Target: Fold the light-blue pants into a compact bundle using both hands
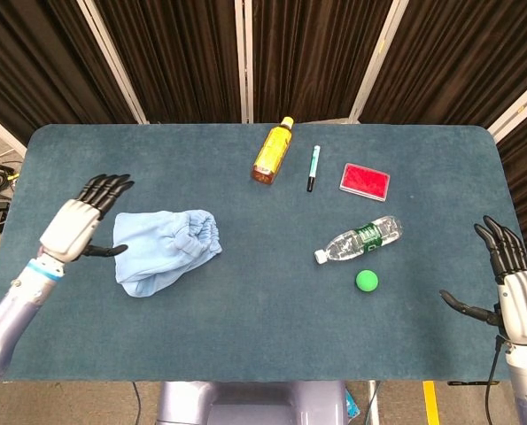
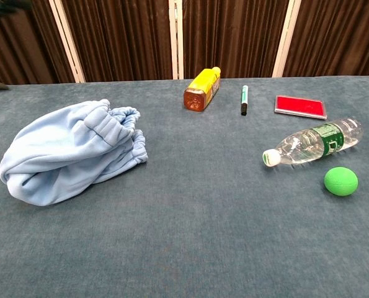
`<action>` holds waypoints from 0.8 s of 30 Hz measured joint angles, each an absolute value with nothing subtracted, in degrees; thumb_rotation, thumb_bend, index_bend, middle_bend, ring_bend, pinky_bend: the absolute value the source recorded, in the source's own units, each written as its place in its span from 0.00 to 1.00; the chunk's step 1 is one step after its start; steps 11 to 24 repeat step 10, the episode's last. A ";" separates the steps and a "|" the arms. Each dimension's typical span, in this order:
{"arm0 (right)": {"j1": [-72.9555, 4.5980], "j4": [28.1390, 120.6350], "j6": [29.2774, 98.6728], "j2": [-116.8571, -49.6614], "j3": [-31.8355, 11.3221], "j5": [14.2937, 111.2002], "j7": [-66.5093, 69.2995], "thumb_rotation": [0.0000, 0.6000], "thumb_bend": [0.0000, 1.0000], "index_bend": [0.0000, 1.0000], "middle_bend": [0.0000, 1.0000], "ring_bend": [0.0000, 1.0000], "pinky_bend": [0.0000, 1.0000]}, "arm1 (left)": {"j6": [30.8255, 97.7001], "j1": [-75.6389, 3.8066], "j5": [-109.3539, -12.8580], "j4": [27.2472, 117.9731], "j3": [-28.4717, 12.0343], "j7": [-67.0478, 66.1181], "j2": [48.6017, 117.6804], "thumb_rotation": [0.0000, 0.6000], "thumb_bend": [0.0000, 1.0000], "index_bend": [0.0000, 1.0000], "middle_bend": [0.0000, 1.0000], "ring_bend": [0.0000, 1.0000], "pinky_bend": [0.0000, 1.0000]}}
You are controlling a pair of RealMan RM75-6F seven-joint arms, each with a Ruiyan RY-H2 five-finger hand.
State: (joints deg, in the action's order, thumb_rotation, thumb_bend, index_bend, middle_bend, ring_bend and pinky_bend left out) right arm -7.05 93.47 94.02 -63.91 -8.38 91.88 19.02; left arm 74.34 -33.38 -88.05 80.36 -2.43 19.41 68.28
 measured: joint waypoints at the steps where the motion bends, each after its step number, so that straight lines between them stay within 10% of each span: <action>1: -7.05 93.25 93.92 -63.76 -8.24 92.05 18.10 1.00 0.00 0.10 0.00 0.00 0.00 | 75.90 -32.18 -87.70 81.42 -2.50 18.57 67.87 1.00 0.00 0.00 0.00 0.00 0.00; 10: -6.85 93.23 92.80 -62.02 -7.04 93.12 7.35 1.00 0.00 0.06 0.00 0.00 0.00 | 89.18 -20.01 -84.20 92.30 -1.02 3.19 66.24 1.00 0.00 0.00 0.00 0.00 0.00; 24: -6.85 93.23 92.80 -62.02 -7.04 93.12 7.35 1.00 0.00 0.06 0.00 0.00 0.00 | 89.18 -20.01 -84.20 92.30 -1.02 3.19 66.24 1.00 0.00 0.00 0.00 0.00 0.00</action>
